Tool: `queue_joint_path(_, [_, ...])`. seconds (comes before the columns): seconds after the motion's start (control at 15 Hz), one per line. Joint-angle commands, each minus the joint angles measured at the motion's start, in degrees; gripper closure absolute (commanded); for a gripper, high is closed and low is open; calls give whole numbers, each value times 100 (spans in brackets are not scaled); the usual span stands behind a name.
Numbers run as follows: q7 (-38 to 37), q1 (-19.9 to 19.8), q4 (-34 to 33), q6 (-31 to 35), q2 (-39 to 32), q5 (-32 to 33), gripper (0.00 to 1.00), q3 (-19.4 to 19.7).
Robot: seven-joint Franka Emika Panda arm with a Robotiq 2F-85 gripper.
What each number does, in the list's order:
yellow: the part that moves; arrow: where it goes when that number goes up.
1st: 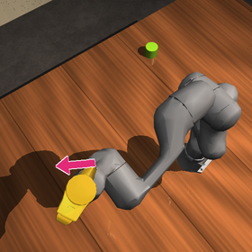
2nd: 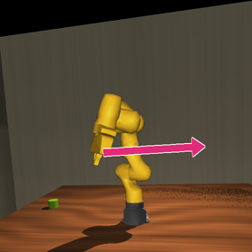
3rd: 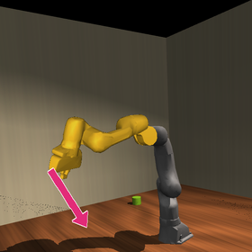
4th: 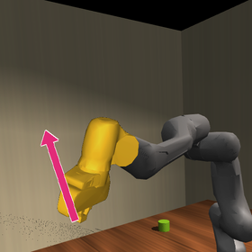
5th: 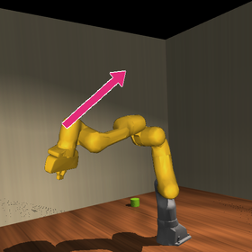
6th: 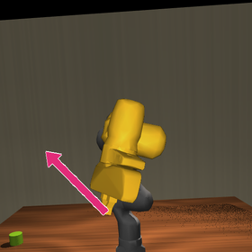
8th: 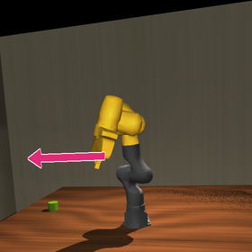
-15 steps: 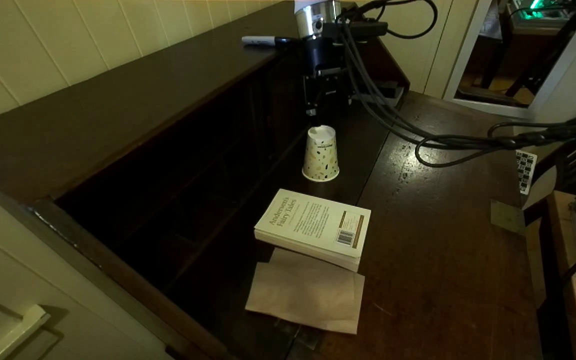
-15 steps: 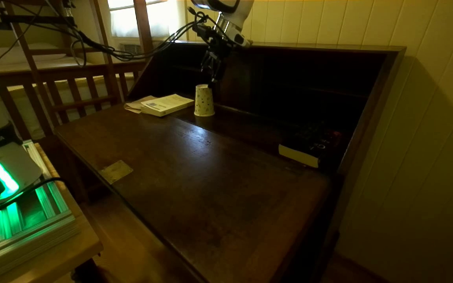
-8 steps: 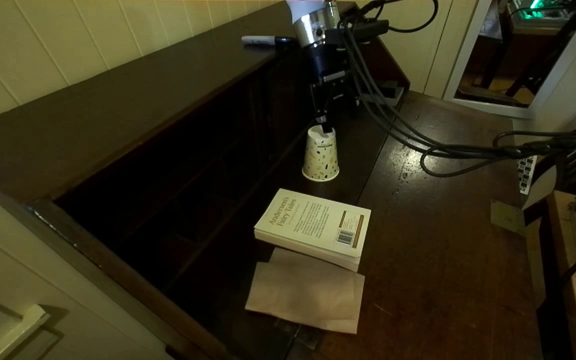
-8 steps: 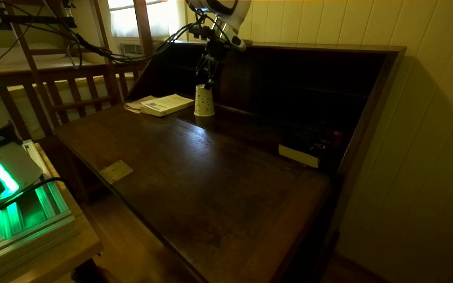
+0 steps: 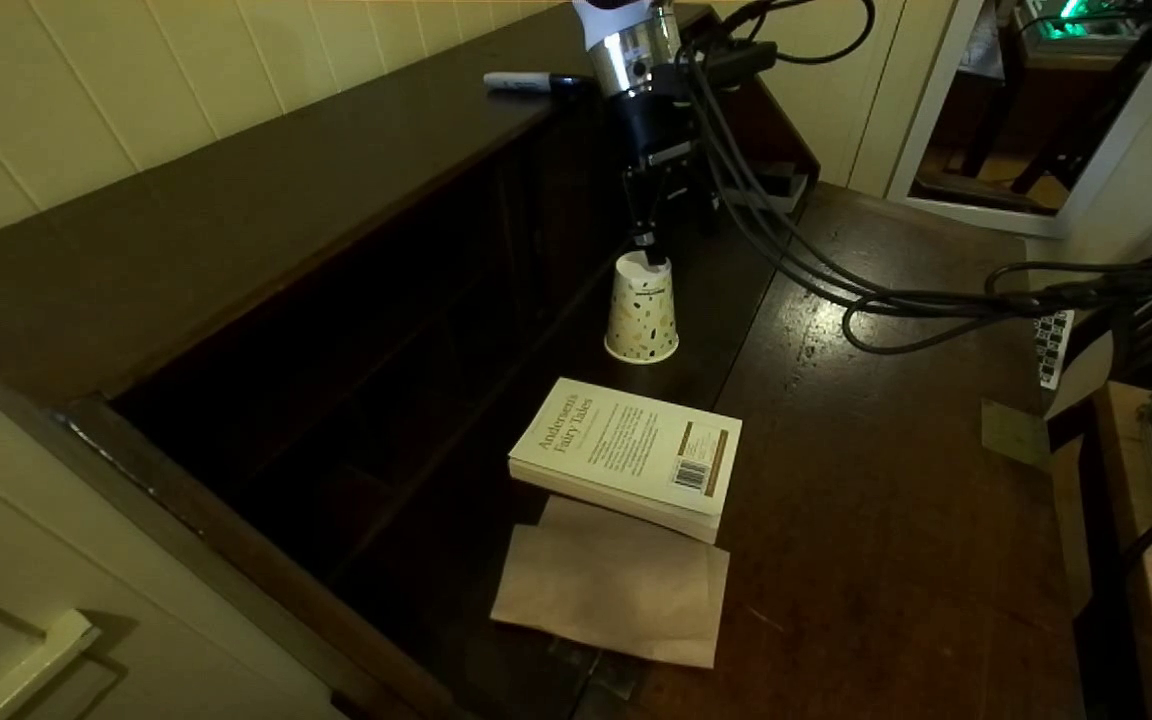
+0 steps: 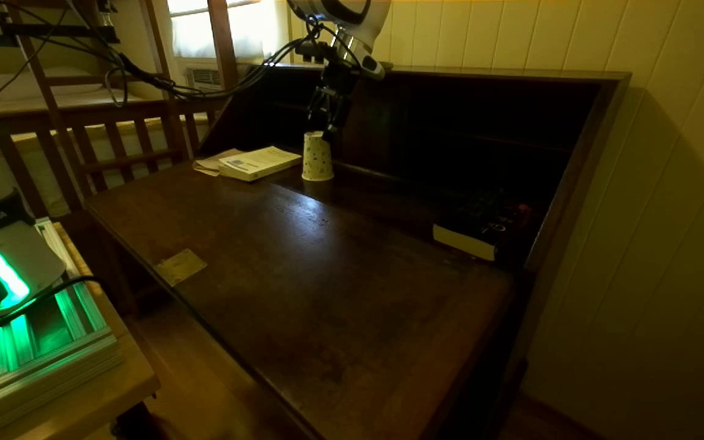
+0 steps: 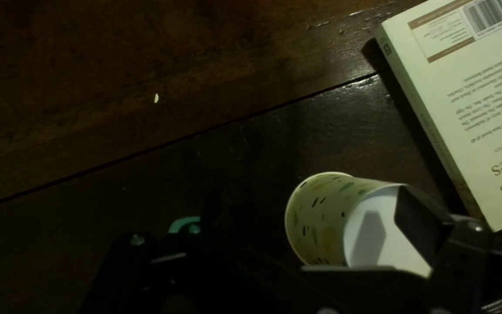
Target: Remove the marker from the top of the cup and put it on top of the cabinet then put the cup upright
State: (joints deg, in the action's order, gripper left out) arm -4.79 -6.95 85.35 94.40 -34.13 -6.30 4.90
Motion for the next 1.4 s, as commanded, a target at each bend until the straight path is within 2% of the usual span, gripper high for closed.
queue_joint_path(0.0, [-11, 5, 8, 122, -65, 98, 0, 27])
queue_joint_path(0.4, [94, -22, 60, 197, -125, 123, 0, 29])
queue_joint_path(0.87, [-101, -11, 424, 190, 241, 159, 0, 161])
queue_joint_path(1.33, [330, 46, 277, -347, 114, 274, 0, 0])
